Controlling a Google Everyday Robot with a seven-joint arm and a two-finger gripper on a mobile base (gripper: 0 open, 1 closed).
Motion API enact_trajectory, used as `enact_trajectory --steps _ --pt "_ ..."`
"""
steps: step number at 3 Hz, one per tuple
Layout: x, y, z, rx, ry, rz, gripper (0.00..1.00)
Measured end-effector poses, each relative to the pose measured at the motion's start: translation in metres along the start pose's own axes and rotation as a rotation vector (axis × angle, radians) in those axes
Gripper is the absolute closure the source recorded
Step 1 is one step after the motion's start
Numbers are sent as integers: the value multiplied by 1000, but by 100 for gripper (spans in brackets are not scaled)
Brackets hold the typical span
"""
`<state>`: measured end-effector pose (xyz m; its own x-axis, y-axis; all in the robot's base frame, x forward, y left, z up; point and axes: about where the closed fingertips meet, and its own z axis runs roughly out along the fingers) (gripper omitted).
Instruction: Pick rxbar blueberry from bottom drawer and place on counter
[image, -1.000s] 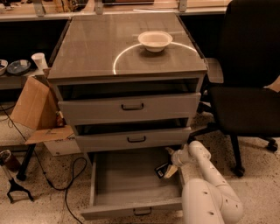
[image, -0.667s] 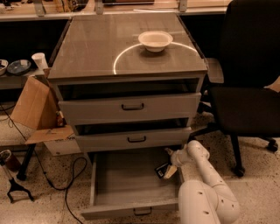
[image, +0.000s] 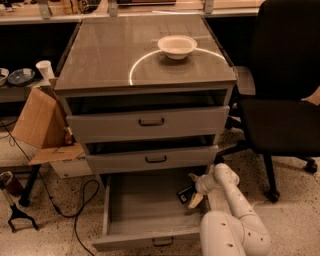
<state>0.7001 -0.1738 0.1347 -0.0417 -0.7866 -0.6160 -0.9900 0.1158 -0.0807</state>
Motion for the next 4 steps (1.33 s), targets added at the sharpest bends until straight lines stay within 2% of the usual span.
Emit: enact_trajectory --steps 1,2,4 --pt "-5 -4 -1 23 -23 -78 0" --pt "-5 -4 -1 23 -23 -78 0" --pt "-16 -11 15 58 -43 -54 0"
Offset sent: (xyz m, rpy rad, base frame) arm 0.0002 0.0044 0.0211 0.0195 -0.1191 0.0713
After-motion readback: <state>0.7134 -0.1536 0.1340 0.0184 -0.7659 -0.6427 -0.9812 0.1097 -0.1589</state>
